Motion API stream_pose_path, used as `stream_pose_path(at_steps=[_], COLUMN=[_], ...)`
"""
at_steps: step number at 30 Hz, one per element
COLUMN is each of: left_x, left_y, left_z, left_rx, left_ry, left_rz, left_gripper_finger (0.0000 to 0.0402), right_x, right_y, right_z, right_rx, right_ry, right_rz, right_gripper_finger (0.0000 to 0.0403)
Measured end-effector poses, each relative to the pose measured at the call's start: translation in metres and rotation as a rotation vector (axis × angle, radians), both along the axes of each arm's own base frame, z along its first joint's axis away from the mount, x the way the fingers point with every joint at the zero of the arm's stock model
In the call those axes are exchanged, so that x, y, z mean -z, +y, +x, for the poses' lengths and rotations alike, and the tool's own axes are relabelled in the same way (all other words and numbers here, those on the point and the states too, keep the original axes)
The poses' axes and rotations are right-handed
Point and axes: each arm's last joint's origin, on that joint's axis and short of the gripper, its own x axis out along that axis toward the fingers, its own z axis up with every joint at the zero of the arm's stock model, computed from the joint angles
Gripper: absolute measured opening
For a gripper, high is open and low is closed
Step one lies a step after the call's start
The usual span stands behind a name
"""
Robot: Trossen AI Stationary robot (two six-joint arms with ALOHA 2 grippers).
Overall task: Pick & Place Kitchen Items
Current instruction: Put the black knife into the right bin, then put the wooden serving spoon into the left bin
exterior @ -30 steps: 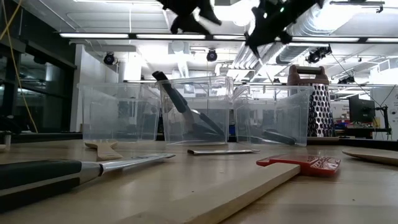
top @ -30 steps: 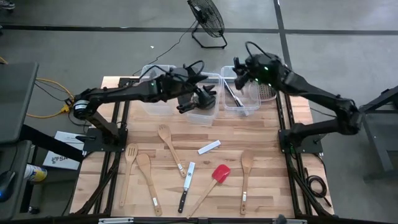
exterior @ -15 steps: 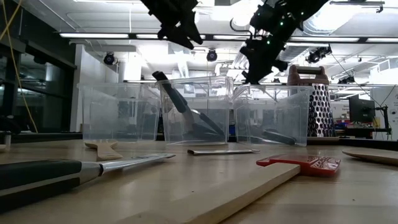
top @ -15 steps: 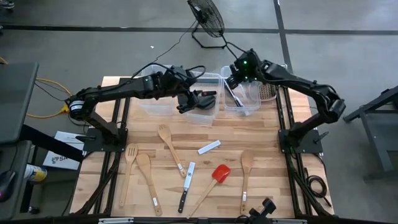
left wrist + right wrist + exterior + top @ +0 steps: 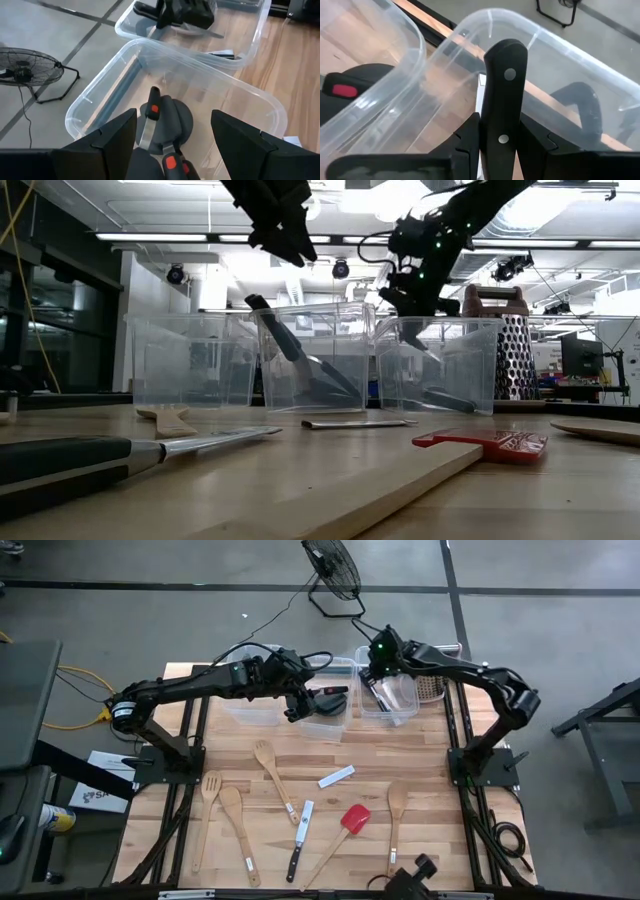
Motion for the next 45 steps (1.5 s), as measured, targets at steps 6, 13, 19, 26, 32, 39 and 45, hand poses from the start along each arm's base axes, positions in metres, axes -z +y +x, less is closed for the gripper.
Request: stream_pose_path(at_steps=[6,13,19,26,32,39,45], left_x=[0.000,0.000,0.000,0.001,0.002,0.002,0.002], left_y=[0.000,0.000,0.000,0.000,-0.001,-0.001,-0.001], left_z=[0.000,0.000,0.000,-0.001,-0.001,-0.001,-0.001], left_rx=[0.000,0.002,0.004,0.005,0.005,0.006,0.003], left_ry=[0.000,0.001,-0.002,0.009,0.024,0.024,0.022], left_rz=[0.000,-0.002,-0.008,-0.012,-0.017,-0.019,-0.023], left_gripper_finger=[0.0252,0.0252,0.0252,0.0252,0.0252,0.0252,0.0252], right_x=[0.010,0.020,0.029,0.036,0.036,0.036,0.032], right_y=[-0.004,-0.007,-0.008,-0.013,-0.014,-0.014,-0.011], right_z=[0.002,0.003,0.004,0.002,0.001,0.001,0.001], right_rx=[0.030,0.089,0.119,0.172,0.184,0.171,0.162], right_ry=[0.019,0.020,0.029,0.031,0.030,0.024,0.001], right_rz=[0.020,0.077,0.116,0.147,0.143,0.153,0.163], right_gripper_finger=[0.0087,0.0087,0.0087,0.0089,0.0113,0.0112,0.0132])
